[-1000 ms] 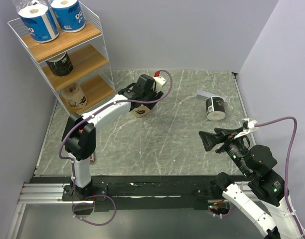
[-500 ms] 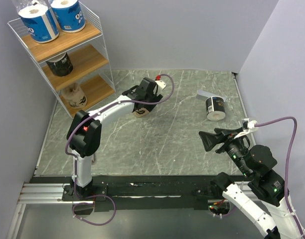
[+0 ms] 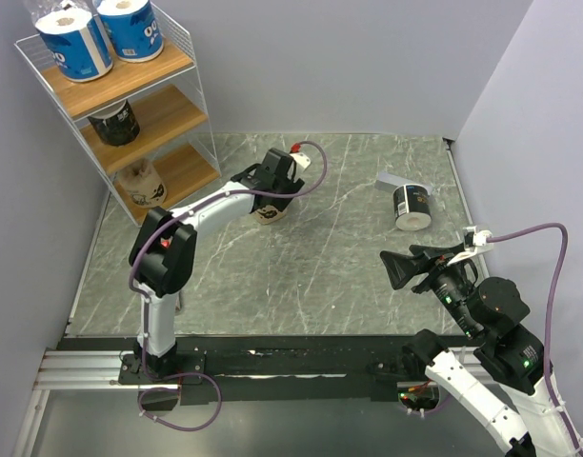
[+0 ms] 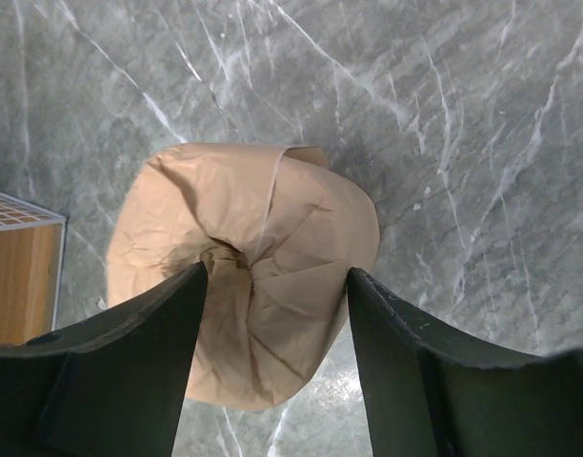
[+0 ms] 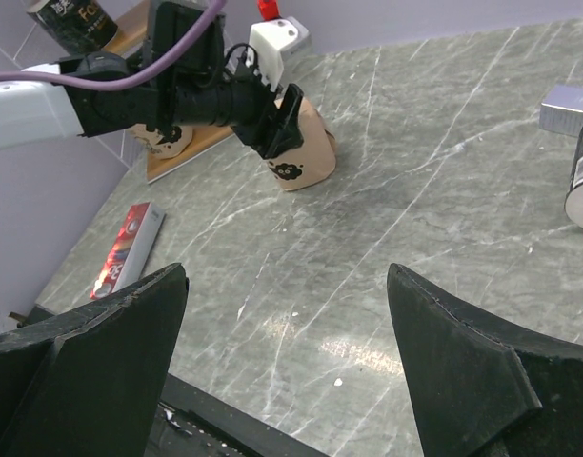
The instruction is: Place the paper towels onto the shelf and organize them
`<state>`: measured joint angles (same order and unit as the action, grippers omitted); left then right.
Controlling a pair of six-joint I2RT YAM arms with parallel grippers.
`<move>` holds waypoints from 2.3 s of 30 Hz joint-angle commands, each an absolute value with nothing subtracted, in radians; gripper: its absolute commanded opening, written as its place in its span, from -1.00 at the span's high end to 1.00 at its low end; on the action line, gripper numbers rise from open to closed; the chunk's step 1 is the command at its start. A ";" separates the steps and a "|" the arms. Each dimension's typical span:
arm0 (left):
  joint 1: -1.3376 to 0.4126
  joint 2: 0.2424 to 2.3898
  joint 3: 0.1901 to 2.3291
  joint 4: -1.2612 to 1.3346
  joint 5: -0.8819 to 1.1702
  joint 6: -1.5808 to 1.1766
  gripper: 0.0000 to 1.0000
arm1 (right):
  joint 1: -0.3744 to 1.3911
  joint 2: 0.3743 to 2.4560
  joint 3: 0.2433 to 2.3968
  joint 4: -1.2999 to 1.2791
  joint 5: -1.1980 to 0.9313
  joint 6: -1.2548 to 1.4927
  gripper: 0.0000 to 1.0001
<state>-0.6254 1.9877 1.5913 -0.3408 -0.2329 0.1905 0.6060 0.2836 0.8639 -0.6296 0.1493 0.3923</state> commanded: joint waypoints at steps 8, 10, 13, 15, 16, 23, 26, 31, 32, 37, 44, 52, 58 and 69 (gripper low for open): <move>-0.624 2.005 1.555 -0.305 -0.227 0.207 -0.05 | 0.603 0.298 0.884 -0.594 0.161 0.388 -0.85; -0.621 2.002 1.554 -0.313 -0.235 0.207 0.03 | 0.604 0.299 0.884 -0.594 0.160 0.390 -0.85; -0.620 1.979 1.545 -0.321 -0.259 0.213 0.09 | 0.604 0.298 0.887 -0.595 0.156 0.390 -0.85; -0.617 1.947 1.531 -0.324 -0.301 0.225 0.16 | 0.604 0.295 0.887 -0.600 0.161 0.388 -0.85; -0.612 1.934 1.522 -0.321 -0.317 0.239 0.17 | 0.604 0.293 0.888 -0.601 0.163 0.387 -0.85; -0.522 1.801 1.407 -0.293 -0.425 0.316 0.17 | 0.604 0.284 0.874 -0.595 0.161 0.388 -0.85; -0.456 1.763 1.387 -0.278 -0.428 0.331 0.15 | 0.603 0.288 0.868 -0.581 0.152 0.394 -0.85; -0.374 1.769 1.396 -0.236 -0.413 0.382 0.14 | 0.604 0.305 0.867 -0.560 0.149 0.385 -0.85; -0.355 1.775 1.407 -0.232 -0.414 0.394 0.14 | 0.603 0.314 0.871 -0.564 0.149 0.382 -0.85; -0.318 1.842 1.433 -0.178 -0.443 0.472 0.12 | 0.603 0.331 0.874 -0.557 0.163 0.368 -0.86; -0.284 1.914 1.473 -0.106 -0.426 0.532 0.09 | 0.604 0.353 0.870 -0.545 0.173 0.361 -0.86; -0.267 1.979 1.514 -0.025 -0.443 0.600 0.11 | 0.604 0.399 0.879 -0.519 0.176 0.344 -0.87; -0.250 2.003 1.531 -0.008 -0.440 0.621 0.12 | 0.604 0.423 0.877 -0.499 0.173 0.339 -0.88; -0.236 1.997 1.506 0.109 -0.457 0.669 0.14 | 0.604 0.476 0.884 -0.474 0.170 0.327 -0.88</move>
<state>-0.2550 2.0132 1.4788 -0.0311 -0.4175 0.6174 0.6060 0.4534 0.8627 -0.5262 0.1642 0.3447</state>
